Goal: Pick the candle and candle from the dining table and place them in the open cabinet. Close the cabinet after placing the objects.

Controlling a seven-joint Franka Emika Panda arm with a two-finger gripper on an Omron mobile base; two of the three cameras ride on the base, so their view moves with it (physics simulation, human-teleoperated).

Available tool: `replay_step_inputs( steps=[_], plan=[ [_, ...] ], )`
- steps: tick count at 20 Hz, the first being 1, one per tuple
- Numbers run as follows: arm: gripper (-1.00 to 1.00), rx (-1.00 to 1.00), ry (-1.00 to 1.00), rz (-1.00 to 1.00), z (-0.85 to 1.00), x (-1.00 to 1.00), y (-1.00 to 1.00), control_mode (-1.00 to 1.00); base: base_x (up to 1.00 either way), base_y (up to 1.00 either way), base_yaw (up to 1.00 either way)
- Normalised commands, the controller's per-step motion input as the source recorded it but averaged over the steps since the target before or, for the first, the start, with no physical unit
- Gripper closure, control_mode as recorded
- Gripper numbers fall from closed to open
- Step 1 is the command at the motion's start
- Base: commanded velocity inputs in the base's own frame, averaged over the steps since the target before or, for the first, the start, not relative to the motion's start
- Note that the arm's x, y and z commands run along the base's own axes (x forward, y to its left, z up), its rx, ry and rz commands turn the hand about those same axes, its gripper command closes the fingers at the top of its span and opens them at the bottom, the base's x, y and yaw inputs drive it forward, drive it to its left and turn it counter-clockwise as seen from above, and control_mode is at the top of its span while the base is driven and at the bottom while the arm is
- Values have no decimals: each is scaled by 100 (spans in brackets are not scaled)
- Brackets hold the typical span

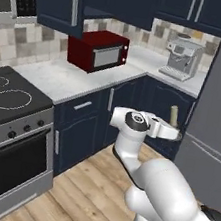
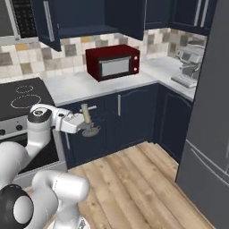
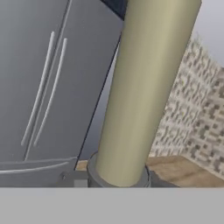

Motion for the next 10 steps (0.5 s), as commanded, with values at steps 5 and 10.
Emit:
replay_step_inputs(
  steps=[5, 10],
  plan=[
    [100, 0, 0, 0, 0, 0, 0, 100, 59, -59, 43],
    [100, 0, 0, 0, 0, 0, 0, 100, 56, -60, 43]
  ],
)
